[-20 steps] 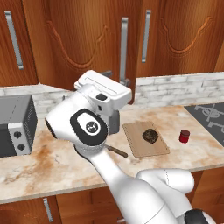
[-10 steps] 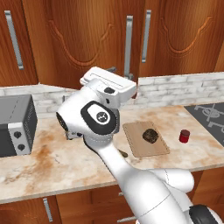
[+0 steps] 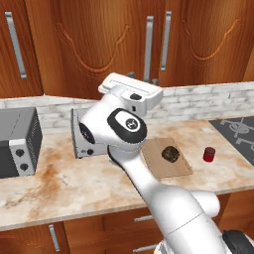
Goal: Pick the bread, place it on the cutting board, pick the jam, place it on the counter, and close the cabinet.
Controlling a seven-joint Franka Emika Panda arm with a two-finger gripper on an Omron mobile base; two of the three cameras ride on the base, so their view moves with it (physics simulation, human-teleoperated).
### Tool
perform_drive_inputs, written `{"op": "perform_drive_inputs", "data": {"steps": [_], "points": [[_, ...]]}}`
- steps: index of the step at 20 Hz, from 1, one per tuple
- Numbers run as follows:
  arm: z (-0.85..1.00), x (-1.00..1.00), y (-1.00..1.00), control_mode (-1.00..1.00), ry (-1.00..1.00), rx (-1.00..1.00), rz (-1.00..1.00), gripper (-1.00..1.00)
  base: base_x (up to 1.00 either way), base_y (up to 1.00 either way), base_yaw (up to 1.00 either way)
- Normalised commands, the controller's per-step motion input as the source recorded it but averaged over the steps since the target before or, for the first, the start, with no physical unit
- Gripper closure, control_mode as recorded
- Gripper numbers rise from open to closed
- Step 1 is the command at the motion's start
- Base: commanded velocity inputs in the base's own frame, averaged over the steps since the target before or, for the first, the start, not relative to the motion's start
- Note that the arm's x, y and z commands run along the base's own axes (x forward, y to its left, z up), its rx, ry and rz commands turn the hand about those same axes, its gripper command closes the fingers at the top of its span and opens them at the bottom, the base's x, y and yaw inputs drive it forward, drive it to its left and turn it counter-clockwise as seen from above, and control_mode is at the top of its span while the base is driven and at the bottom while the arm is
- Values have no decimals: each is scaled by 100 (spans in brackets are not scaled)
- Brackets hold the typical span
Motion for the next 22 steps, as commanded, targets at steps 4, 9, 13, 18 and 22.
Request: {"op": "perform_drive_inputs", "data": {"steps": [4, 9, 13, 18, 22], "points": [[-2, 38, -41, -100, 0, 0, 8, -100, 0, 0, 0], [-2, 44, -37, -100, 0, 0, 8, -100, 0, 0, 0], [-6, 45, -31, -100, 0, 0, 7, -100, 0, 0, 0], [-14, 46, -22, -100, 0, 0, 7, -100, 0, 0, 0], [-14, 46, -19, -100, 0, 0, 7, -100, 0, 0, 0]]}}
